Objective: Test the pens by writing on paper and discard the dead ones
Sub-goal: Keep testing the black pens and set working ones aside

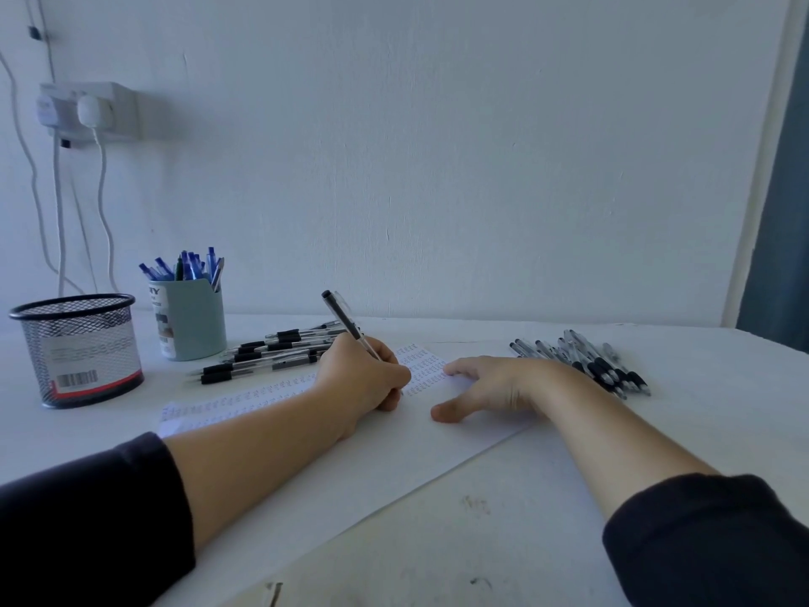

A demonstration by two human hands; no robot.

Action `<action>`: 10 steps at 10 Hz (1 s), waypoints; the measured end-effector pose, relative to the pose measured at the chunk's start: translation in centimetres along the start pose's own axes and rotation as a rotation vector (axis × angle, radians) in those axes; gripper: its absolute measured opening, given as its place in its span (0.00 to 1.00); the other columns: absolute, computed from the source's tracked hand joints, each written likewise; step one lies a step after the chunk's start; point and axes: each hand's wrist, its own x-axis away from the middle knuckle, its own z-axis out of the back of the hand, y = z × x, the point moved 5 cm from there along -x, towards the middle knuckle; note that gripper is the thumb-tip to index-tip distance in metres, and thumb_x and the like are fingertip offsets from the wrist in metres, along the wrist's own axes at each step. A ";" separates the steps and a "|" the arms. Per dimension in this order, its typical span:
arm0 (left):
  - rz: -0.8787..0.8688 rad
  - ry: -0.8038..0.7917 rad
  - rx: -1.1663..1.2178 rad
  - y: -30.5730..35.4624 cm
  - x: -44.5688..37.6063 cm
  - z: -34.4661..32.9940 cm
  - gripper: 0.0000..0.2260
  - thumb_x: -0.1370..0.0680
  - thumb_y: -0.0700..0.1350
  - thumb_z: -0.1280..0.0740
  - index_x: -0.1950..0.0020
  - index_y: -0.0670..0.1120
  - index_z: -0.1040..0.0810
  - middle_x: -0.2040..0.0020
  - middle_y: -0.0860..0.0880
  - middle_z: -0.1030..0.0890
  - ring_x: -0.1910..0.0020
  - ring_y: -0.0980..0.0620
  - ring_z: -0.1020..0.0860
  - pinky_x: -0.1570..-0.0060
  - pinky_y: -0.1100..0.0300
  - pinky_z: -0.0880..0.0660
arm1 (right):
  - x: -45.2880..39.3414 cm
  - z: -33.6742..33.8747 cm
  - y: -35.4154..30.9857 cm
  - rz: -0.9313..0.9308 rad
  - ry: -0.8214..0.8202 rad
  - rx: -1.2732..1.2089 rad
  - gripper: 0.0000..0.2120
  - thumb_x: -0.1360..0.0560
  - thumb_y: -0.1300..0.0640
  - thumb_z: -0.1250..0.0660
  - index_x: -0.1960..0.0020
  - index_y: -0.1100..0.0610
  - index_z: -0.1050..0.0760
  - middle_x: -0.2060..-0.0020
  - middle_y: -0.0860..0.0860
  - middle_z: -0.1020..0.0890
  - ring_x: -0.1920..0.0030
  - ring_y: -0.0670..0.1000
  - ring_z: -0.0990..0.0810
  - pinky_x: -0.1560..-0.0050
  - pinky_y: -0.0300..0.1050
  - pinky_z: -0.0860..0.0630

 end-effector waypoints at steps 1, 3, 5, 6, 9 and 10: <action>-0.005 -0.005 -0.007 0.1 0.0 0.0 0.03 0.33 0.32 0.32 0.63 0.39 0.23 0.76 0.45 0.22 0.77 0.50 0.25 0.68 0.59 0.22 | 0.0 0.0 0.0 0.000 0.001 0.002 0.41 0.32 0.39 0.28 0.24 0.45 0.42 0.25 0.45 0.41 0.26 0.50 0.41 0.26 0.49 0.45; -0.006 -0.004 -0.008 0.1 0.1 0.0 0.03 0.33 0.32 0.33 0.64 0.39 0.23 0.76 0.45 0.22 0.77 0.50 0.25 0.69 0.60 0.24 | -0.1 0.0 0.1 0.000 -0.003 0.004 0.41 0.32 0.39 0.28 0.25 0.44 0.42 0.25 0.45 0.41 0.26 0.50 0.41 0.26 0.49 0.45; -0.018 -0.007 -0.013 0.3 0.3 -0.1 0.03 0.33 0.32 0.32 0.63 0.38 0.23 0.76 0.45 0.22 0.77 0.50 0.25 0.67 0.58 0.22 | -0.2 0.0 0.1 0.000 0.004 0.004 0.42 0.33 0.38 0.28 0.25 0.44 0.42 0.25 0.45 0.41 0.26 0.50 0.41 0.26 0.50 0.45; -0.022 -0.001 -0.022 0.3 0.3 0.0 0.03 0.34 0.32 0.33 0.64 0.39 0.23 0.76 0.45 0.22 0.76 0.49 0.25 0.65 0.57 0.21 | -0.3 0.0 0.2 0.000 0.007 0.009 0.42 0.33 0.37 0.28 0.25 0.44 0.42 0.25 0.44 0.41 0.26 0.49 0.41 0.26 0.50 0.45; -0.034 -0.034 -0.022 0.5 0.5 -0.3 0.03 0.33 0.32 0.32 0.64 0.39 0.23 0.75 0.44 0.22 0.78 0.51 0.25 0.71 0.61 0.23 | -0.4 -0.1 0.3 0.003 -0.001 0.013 0.42 0.33 0.38 0.28 0.24 0.44 0.43 0.24 0.44 0.41 0.26 0.49 0.41 0.26 0.50 0.45; -0.038 -0.016 -0.037 0.5 0.4 -0.3 0.04 0.33 0.33 0.33 0.66 0.40 0.24 0.77 0.46 0.23 0.78 0.50 0.26 0.69 0.60 0.23 | -0.5 -0.1 0.3 0.004 0.002 0.011 0.43 0.33 0.37 0.28 0.24 0.44 0.43 0.25 0.44 0.41 0.26 0.49 0.41 0.26 0.50 0.45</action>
